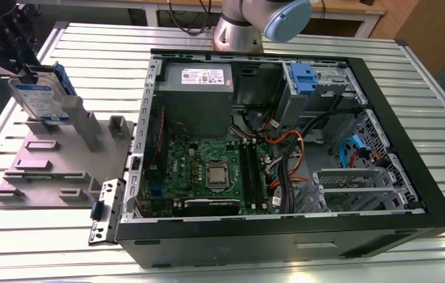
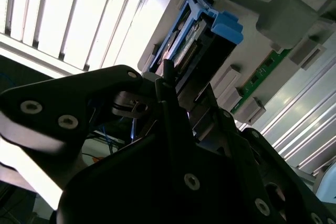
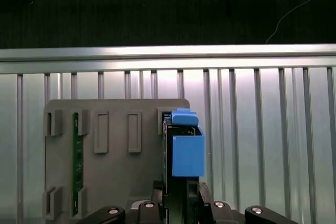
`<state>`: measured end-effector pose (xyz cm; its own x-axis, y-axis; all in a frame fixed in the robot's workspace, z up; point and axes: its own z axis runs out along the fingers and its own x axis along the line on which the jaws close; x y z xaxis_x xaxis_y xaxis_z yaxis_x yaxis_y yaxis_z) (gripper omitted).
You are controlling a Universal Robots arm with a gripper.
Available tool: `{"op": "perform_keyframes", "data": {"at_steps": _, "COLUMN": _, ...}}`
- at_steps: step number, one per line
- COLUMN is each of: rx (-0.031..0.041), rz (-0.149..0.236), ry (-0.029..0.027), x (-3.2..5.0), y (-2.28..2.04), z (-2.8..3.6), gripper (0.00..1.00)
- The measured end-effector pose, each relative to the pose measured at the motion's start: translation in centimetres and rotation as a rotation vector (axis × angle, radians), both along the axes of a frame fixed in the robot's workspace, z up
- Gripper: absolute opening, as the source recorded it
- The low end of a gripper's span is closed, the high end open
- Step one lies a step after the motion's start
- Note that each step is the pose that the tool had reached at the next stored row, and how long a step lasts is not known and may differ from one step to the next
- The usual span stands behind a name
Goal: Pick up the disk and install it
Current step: 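Pick up the disk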
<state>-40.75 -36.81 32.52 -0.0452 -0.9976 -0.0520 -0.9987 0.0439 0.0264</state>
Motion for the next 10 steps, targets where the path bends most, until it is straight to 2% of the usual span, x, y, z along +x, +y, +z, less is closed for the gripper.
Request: {"op": "perform_keyframes", "data": {"at_steps": 10, "rx": -0.0001, "rz": 0.0, "ry": 0.0002, "x": 0.0, "y": 0.0, "z": 0.31, "gripper": 0.35}}
